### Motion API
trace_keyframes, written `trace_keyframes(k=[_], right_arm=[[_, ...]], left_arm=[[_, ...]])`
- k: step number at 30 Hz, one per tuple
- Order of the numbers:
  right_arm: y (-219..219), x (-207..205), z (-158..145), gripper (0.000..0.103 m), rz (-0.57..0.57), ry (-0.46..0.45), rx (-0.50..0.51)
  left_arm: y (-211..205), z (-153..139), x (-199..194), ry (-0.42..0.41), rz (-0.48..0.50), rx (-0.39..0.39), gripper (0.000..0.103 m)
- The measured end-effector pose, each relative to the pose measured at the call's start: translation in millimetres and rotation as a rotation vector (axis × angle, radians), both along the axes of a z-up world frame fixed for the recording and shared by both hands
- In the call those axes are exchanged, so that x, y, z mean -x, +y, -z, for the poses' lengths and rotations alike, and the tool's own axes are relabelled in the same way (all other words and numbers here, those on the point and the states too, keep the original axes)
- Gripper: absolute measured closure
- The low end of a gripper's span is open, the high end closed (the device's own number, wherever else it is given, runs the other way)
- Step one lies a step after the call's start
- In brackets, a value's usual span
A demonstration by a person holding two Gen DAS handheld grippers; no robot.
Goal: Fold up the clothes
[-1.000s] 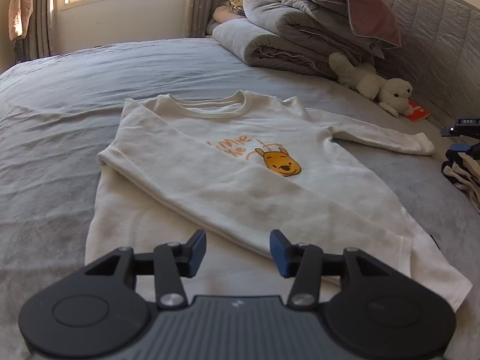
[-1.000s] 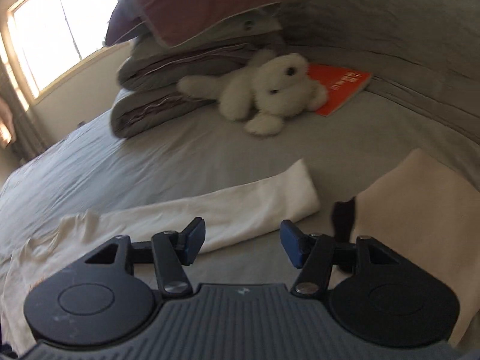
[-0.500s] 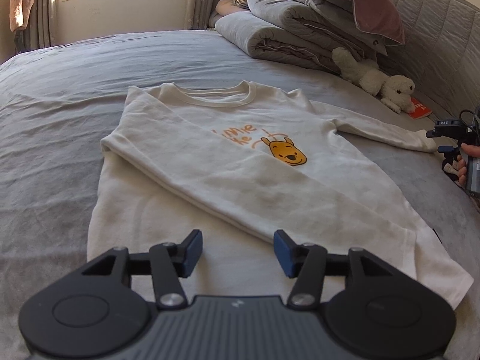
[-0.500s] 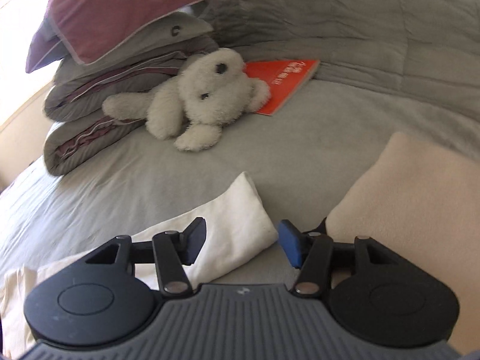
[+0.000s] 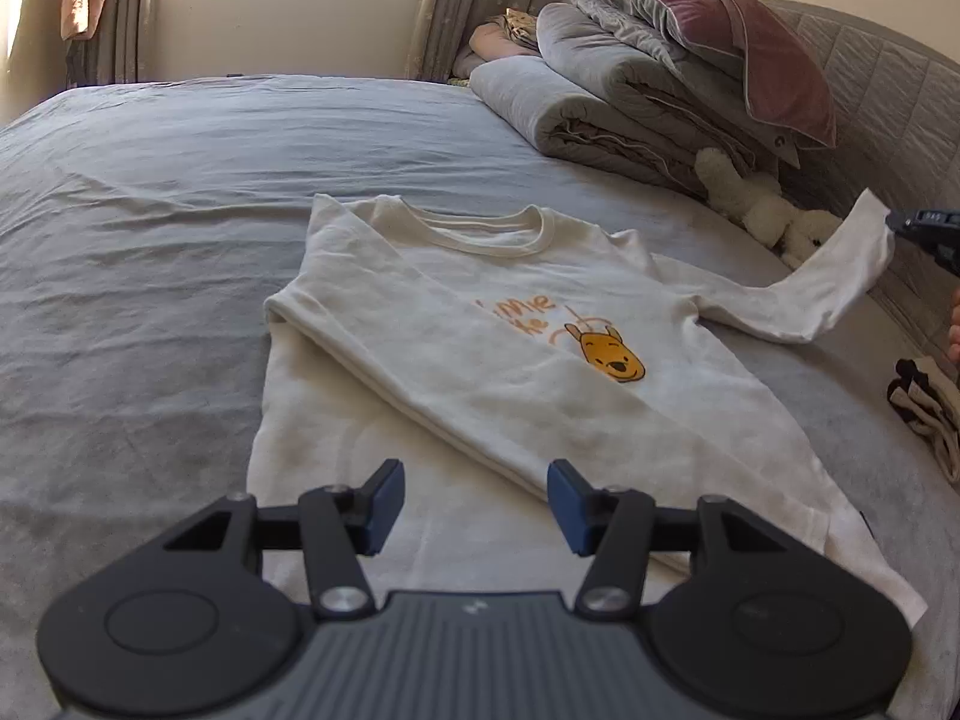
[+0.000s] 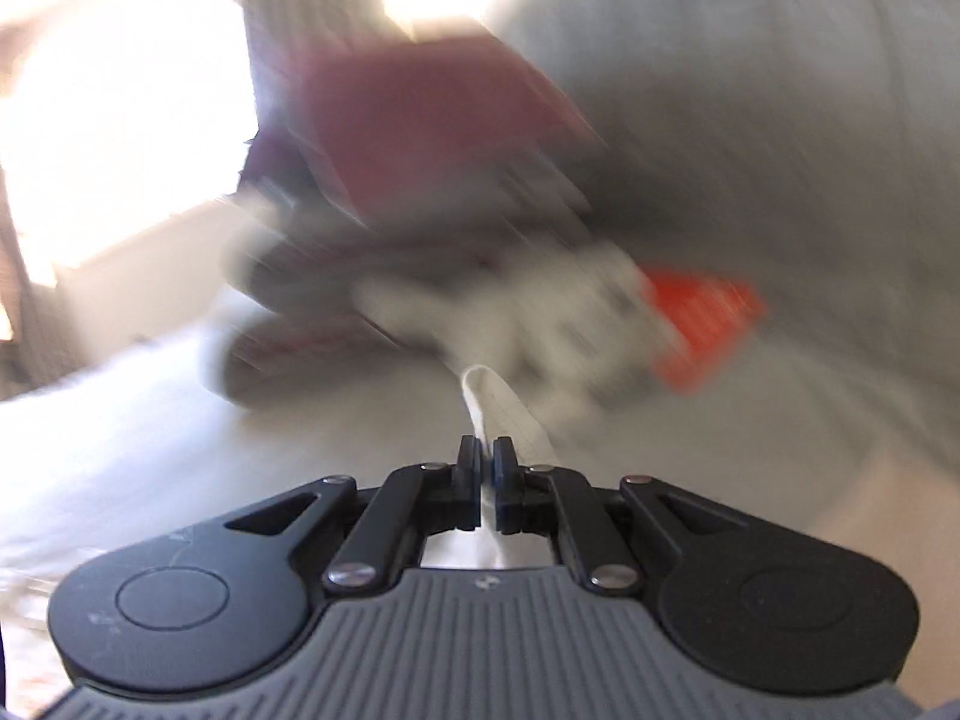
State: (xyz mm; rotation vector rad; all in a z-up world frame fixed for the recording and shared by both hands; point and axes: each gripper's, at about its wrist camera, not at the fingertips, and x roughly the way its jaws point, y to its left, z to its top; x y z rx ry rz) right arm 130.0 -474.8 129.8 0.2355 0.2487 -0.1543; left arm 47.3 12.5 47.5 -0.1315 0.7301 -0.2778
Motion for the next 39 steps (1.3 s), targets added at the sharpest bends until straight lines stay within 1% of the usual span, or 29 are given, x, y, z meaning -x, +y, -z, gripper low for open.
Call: trace_keyframes(k=[4,5,7,9,12,14,16,18,20,24,27,28,29,31,33,35,36,38,39], right_arm=[[83.7,41.9,-45.2,0.097,-0.306,-0.164,0.073],[106.9,52.0,-50.8,0.097,-0.388,-0.186,0.094],[156.6,70.3,-50.8,0.097,-0.556,-0.193,0.139],[204.0,89.0,-35.4,0.097,-0.729,-0.159,0.187],[270.8,115.9,4.5,0.097,-0.963,-0.053,0.314],[304.2,129.8,31.7,0.097,-1.072,0.016,0.400],[325.3,137.4,51.3,0.097,-1.146,0.081,0.448],[337.4,143.2,64.9,0.097,-1.191,0.131,0.501],[343.3,146.9,70.1,0.097,-1.205,0.151,0.551],[339.2,137.6,64.2,0.096,-1.215,0.183,0.525],[335.6,138.2,70.0,0.095,-1.246,0.218,0.511],[334.3,137.7,72.6,0.094,-1.255,0.225,0.497],[331.3,135.6,73.0,0.092,-1.271,0.230,0.466],[322.5,130.4,69.2,0.091,-1.313,0.244,0.390],[312.0,125.0,63.4,0.091,-1.342,0.257,0.330],[301.6,119.6,57.7,0.090,-1.371,0.269,0.269],[295.7,116.1,54.7,0.089,-1.358,0.271,0.247],[283.1,106.6,48.9,0.083,-1.281,0.273,0.212],[274.2,97.3,46.3,0.076,-1.212,0.288,0.180]], left_arm=[[16.4,-9.3,-2.6,-0.001,-0.055,0.079,0.049],[22.0,-11.5,-3.0,0.000,-0.071,0.102,0.049],[34.1,-15.0,-3.2,0.003,-0.104,0.148,0.049],[48.1,-16.7,-2.0,0.007,-0.139,0.198,0.048],[70.5,-14.6,-1.0,0.028,-0.196,0.281,0.047],[83.9,-9.7,-1.0,0.059,-0.229,0.347,0.047],[92.6,-5.1,-1.3,0.087,-0.245,0.402,0.047],[94.0,-2.6,-1.4,0.099,-0.240,0.425,0.047],[88.4,-1.9,-2.1,0.106,-0.210,0.408,0.045],[69.7,0.6,-3.1,0.131,-0.141,0.350,0.045],[57.4,0.7,-1.7,0.131,-0.080,0.292,0.048],[52.9,0.6,-1.7,0.130,-0.063,0.261,0.048],[48.7,0.4,-1.4,0.129,-0.050,0.225,0.050],[40.8,-0.3,-0.6,0.124,-0.027,0.148,0.051],[35.8,-0.5,0.6,0.121,0.001,0.110,0.051],[33.0,-0.1,2.2,0.121,0.028,0.098,0.051],[31.2,0.6,2.7,0.121,0.037,0.086,0.051],[27.2,2.3,3.6,0.121,0.056,0.061,0.051],[24.1,3.7,4.2,0.121,0.068,0.044,0.051]])
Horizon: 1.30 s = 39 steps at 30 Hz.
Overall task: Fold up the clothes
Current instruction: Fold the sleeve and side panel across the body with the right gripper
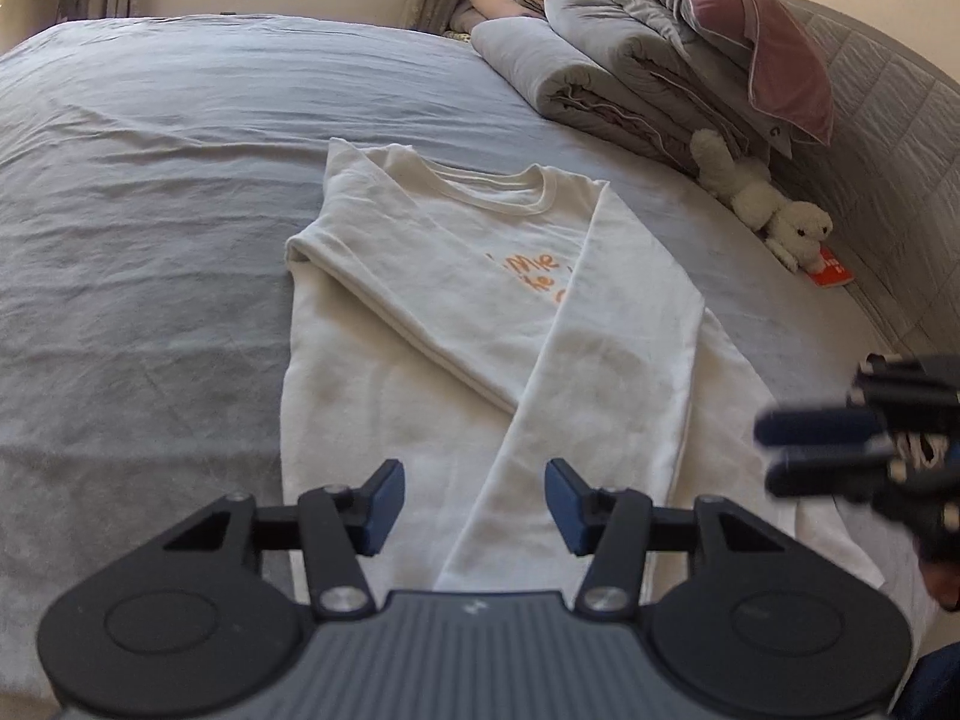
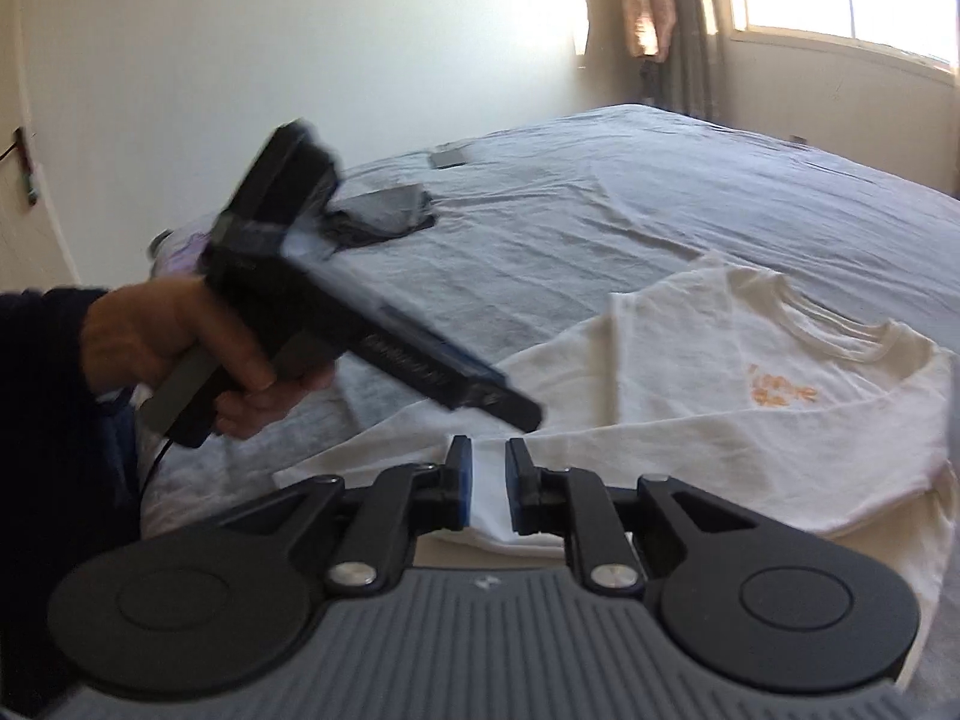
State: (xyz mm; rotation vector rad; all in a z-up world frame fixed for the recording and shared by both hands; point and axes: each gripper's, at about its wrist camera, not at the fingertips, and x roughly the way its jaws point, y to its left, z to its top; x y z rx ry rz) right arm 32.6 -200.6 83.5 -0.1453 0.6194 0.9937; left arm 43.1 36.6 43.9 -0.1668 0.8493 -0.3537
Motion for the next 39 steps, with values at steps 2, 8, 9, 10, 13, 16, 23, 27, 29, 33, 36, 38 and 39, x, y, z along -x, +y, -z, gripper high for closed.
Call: trace_keyframes(k=[2,8,9,10,13,16,23,27,29,33,36,38,39], right_arm=[[-25.8,-25.8,-1.5,0.067,0.183,0.081,-0.047],[-122.3,-97.7,31.7,0.067,0.630,0.467,-0.407],[-132.7,-105.4,39.8,0.067,0.678,0.516,-0.457],[-139.4,-112.4,46.4,0.067,0.712,0.548,-0.485],[-143.9,-130.3,59.9,0.067,0.766,0.575,-0.483],[-141.7,-143.3,72.5,0.064,0.822,0.584,-0.472],[-144.2,-156.7,91.0,0.059,0.913,0.648,-0.680],[-143.8,-159.0,90.5,0.059,0.949,0.628,-0.750],[-156.9,-157.1,91.8,0.059,0.969,0.636,-0.821],[-177.2,-152.6,94.8,0.059,1.007,0.648,-0.920],[-177.7,-151.0,98.9,0.059,1.025,0.656,-0.921],[-176.6,-150.1,97.8,0.059,1.040,0.653,-0.920],[-176.5,-150.3,97.0,0.059,1.046,0.652,-0.906]], left_arm=[[-7.7,2.0,2.2,-0.004,0.037,-0.034,0.051],[-24.5,6.6,5.9,-0.027,0.108,-0.133,0.051],[-24.4,7.1,4.9,-0.025,0.108,-0.130,0.051],[-23.8,7.4,3.7,-0.021,0.105,-0.123,0.051],[-22.0,7.8,0.0,-0.015,0.093,-0.105,0.051],[-20.9,8.9,-3.5,-0.013,0.088,-0.098,0.051],[-20.4,12.5,-8.4,-0.006,0.079,-0.080,0.049],[-19.0,13.7,-10.8,-0.003,0.075,-0.070,0.049],[-18.6,13.9,-11.4,-0.003,0.072,-0.068,0.049],[-19.3,14.3,-11.7,-0.007,0.071,-0.075,0.049],[-19.7,14.4,-11.7,-0.012,0.071,-0.082,0.049],[-19.8,14.5,-10.8,-0.018,0.071,-0.092,0.049],[-20.4,14.4,-10.3,-0.022,0.072,-0.101,0.050]])
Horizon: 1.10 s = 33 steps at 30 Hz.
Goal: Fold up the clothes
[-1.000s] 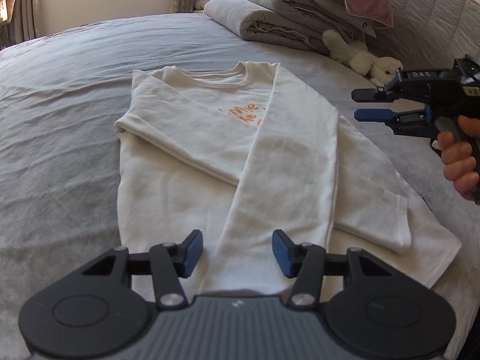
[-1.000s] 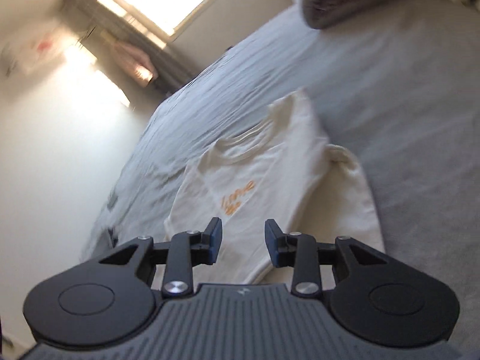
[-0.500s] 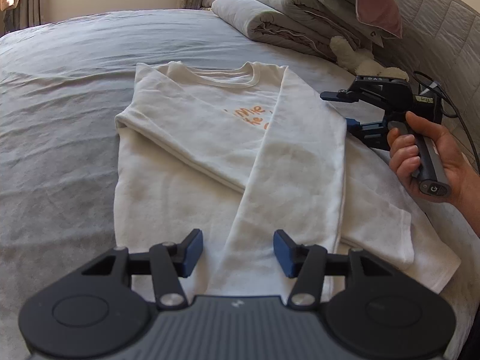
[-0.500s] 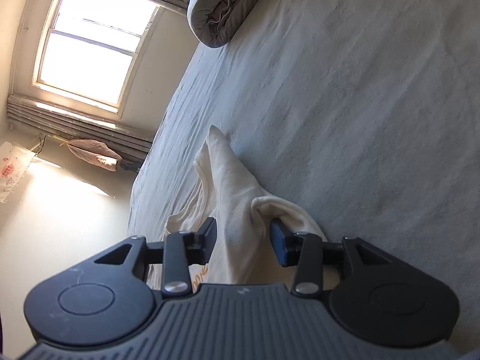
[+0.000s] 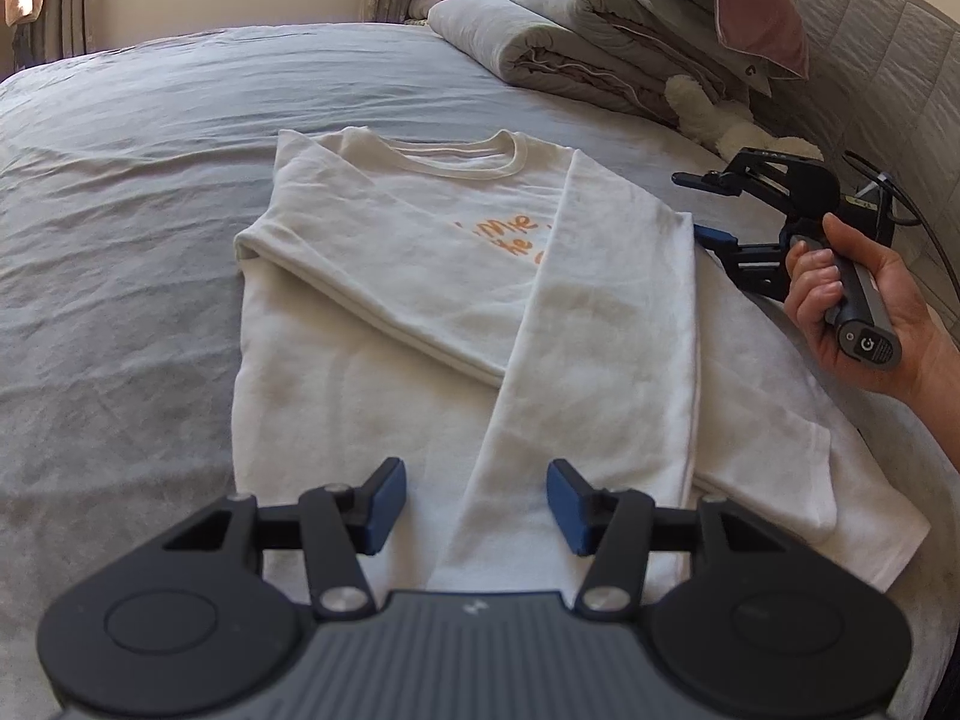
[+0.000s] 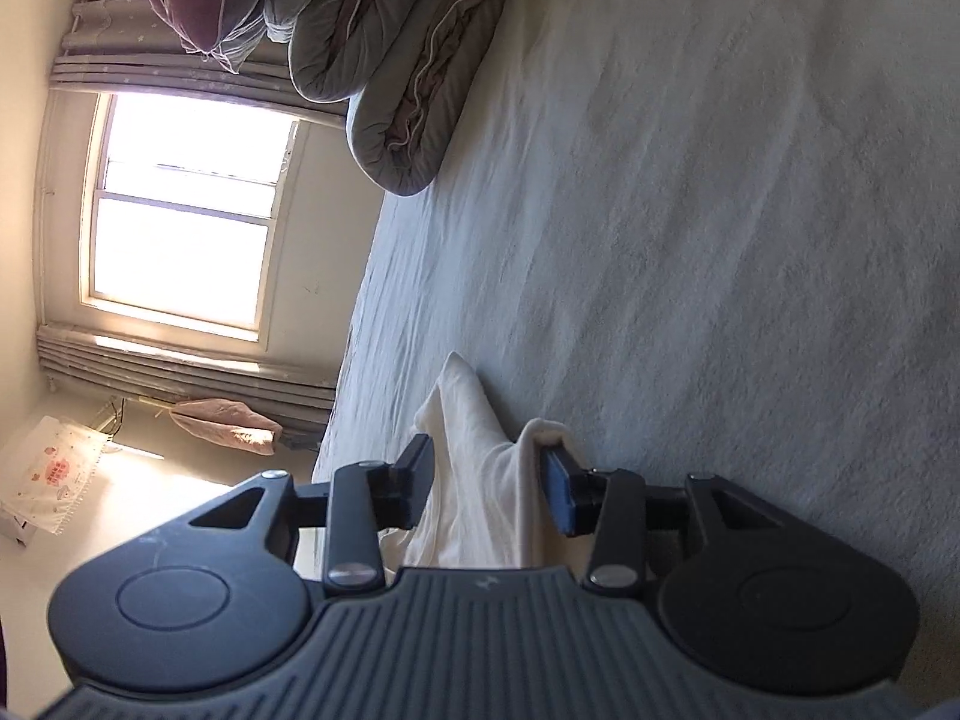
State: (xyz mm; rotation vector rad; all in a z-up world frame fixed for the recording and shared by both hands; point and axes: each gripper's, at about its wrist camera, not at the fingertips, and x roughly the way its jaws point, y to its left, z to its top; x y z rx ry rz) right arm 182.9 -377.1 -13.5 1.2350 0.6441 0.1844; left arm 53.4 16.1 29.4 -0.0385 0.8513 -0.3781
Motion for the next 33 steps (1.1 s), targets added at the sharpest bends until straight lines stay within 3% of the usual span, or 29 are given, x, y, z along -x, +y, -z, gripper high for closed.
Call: trace_keyframes(k=[3,6,11,14,16,19,23,27,29,31,33], right_arm=[[-1.4,-1.8,1.7,0.078,-0.017,0.031,0.062],[-2.5,-5.4,8.6,0.096,-0.040,0.075,0.107],[7.6,-9.2,-14.2,0.096,-0.167,0.065,0.337],[12.6,-7.5,-28.5,0.090,-0.238,0.059,0.497],[11.6,-2.5,-40.0,0.058,-0.221,0.076,0.595],[9.1,8.9,-52.8,0.057,-0.196,0.067,0.701],[33.1,24.7,-67.0,0.057,-0.291,-0.043,0.719],[97.8,51.3,-83.5,0.058,-0.506,-0.209,0.876],[129.7,75.2,-84.4,0.066,-0.627,-0.292,0.949],[159.9,96.5,-83.8,0.083,-0.744,-0.371,1.012],[184.9,111.2,-78.9,0.088,-0.846,-0.428,1.043]], left_arm=[[-2.3,-0.7,2.4,-0.016,0.006,-0.037,0.051],[-5.3,-1.8,5.8,-0.042,0.025,-0.082,0.064],[-4.4,-3.2,8.9,-0.055,0.040,-0.107,0.067],[-3.3,-4.1,10.0,-0.057,0.043,-0.110,0.066],[-4.1,-3.4,11.5,-0.057,0.048,-0.119,0.066],[-5.5,-2.8,12.7,-0.058,0.054,-0.131,0.066],[1.2,-4.3,10.0,-0.037,0.031,-0.102,0.065],[10.4,-5.2,9.9,-0.018,0.001,-0.076,0.065],[16.0,-6.4,10.2,-0.010,-0.018,-0.057,0.065],[20.1,-7.8,11.2,-0.006,-0.029,-0.040,0.065],[21.6,-8.2,13.1,-0.006,-0.031,-0.038,0.065]])
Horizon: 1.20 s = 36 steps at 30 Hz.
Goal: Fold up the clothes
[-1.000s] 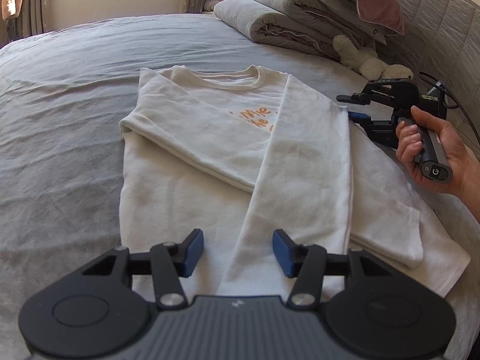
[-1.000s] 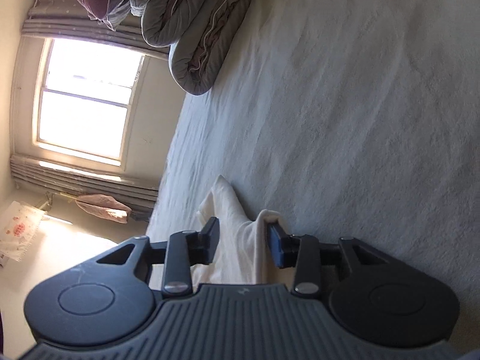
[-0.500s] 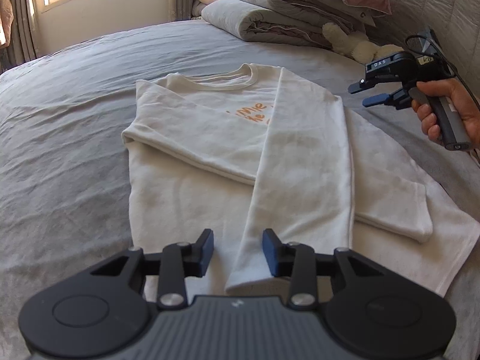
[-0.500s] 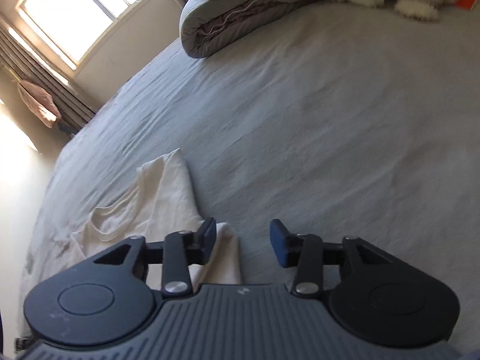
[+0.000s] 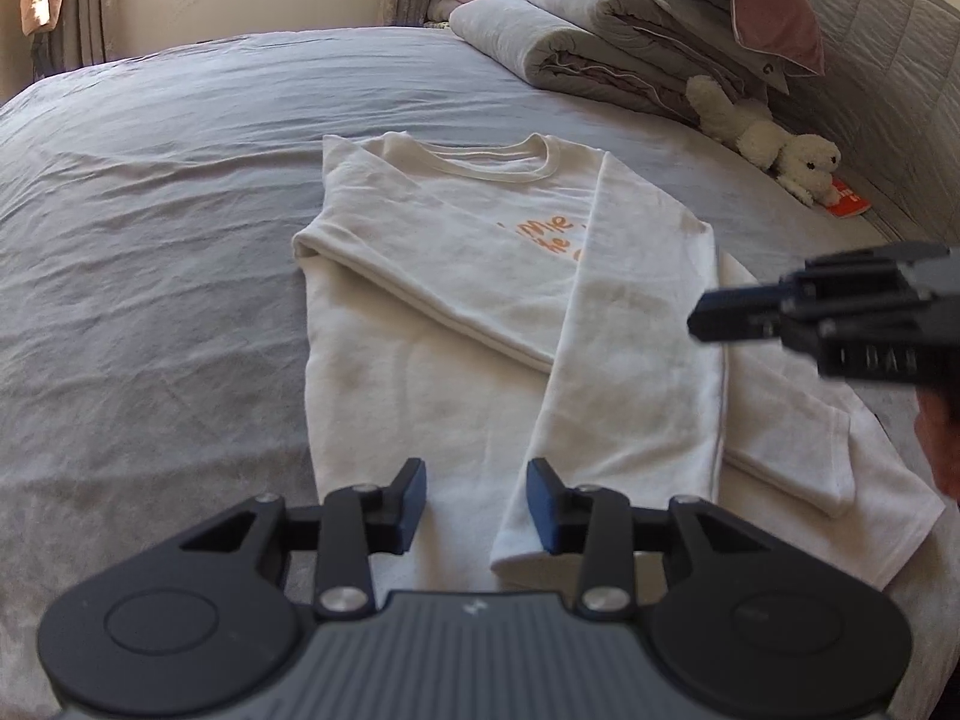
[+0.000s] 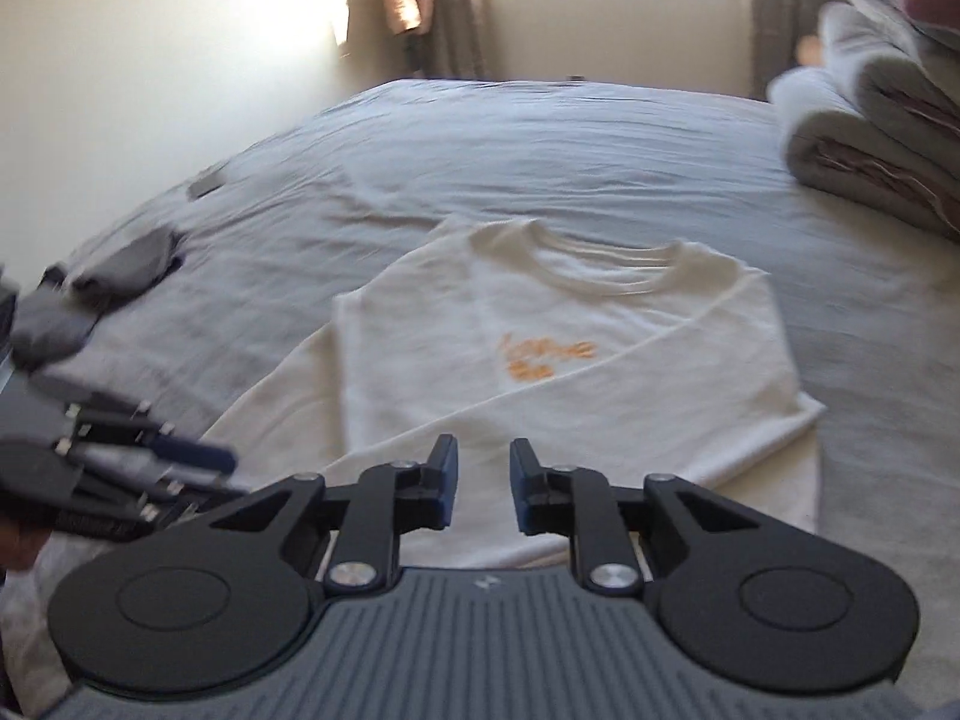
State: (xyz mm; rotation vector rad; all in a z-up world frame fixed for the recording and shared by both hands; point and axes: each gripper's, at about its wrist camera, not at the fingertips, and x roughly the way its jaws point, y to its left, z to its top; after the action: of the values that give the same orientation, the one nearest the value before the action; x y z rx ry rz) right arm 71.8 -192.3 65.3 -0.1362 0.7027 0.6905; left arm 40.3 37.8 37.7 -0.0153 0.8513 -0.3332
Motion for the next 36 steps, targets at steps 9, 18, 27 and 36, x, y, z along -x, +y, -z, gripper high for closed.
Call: trace_keyframes(k=[9,18,27,36], right_arm=[[50.0,61.0,21.1,0.090,-0.268,0.019,0.144],[48.3,73.6,23.7,0.085,-0.285,-0.019,0.146],[36.0,64.6,20.9,0.085,-0.275,0.016,0.125],[0.1,27.7,19.4,0.085,-0.067,0.054,0.111]], left_arm=[[-5.0,3.1,8.3,-0.009,0.038,-0.040,0.063],[-15.3,-6.9,18.0,-0.060,0.080,-0.020,0.059],[-31.7,2.9,19.3,-0.044,0.127,-0.088,0.056],[-46.3,-0.4,32.5,-0.096,0.192,-0.110,0.052]])
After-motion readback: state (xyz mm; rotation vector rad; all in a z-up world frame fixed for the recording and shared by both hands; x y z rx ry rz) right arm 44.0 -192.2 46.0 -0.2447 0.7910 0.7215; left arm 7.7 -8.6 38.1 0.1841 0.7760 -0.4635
